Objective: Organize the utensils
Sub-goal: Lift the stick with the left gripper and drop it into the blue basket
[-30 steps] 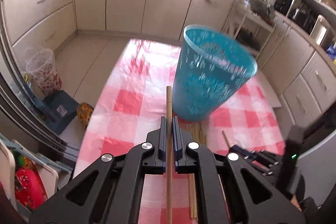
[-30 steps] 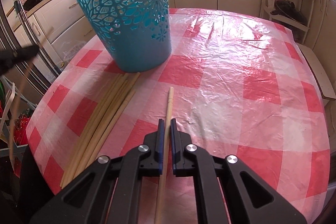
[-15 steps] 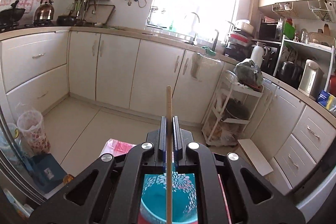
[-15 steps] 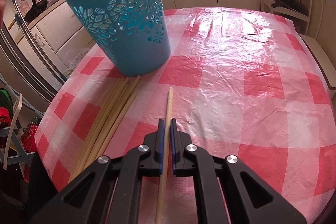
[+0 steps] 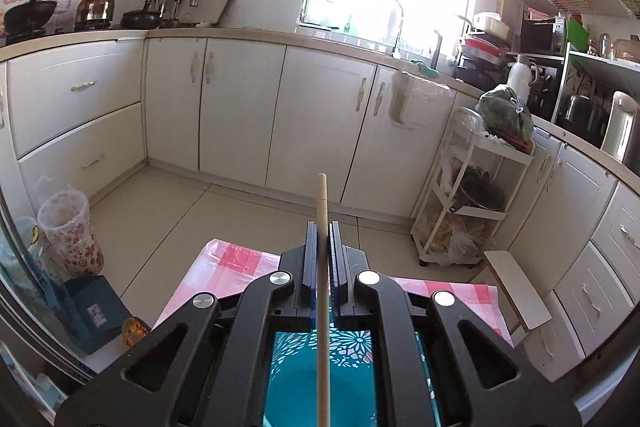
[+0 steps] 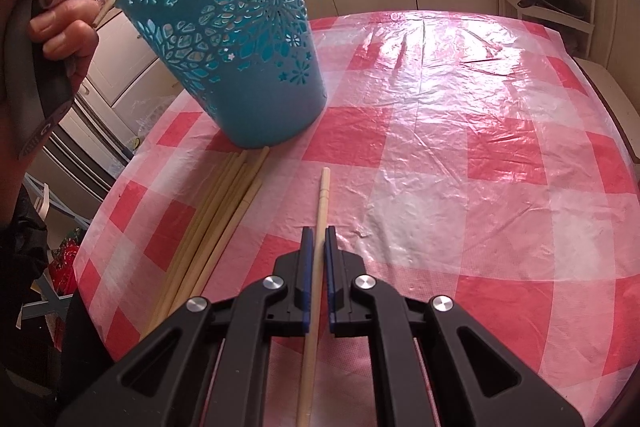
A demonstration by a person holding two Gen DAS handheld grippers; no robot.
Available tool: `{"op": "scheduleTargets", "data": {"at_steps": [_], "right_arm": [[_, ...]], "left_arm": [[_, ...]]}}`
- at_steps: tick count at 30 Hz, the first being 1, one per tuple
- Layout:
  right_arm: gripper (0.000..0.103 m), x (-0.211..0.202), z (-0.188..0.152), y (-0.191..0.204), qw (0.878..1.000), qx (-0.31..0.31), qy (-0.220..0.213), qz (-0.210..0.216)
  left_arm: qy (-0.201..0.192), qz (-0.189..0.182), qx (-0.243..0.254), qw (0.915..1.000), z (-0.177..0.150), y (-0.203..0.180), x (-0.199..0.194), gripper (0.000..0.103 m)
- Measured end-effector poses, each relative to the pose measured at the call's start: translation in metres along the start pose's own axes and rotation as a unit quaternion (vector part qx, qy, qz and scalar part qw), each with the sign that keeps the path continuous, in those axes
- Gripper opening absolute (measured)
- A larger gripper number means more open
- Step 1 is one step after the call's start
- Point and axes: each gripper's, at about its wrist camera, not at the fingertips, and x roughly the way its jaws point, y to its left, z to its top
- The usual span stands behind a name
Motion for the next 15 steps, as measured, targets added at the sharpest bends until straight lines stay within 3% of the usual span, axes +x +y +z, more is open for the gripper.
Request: {"op": "scheduleTargets", "data": {"at_steps": [15], "right_arm": [[0.006, 0.001, 0.0, 0.002, 1.0, 0.004, -0.001, 0.002]], "left_arm": [[-0.017, -0.057, -0.054, 0.9968, 0.035, 0.016, -0.028, 0.005]]}}
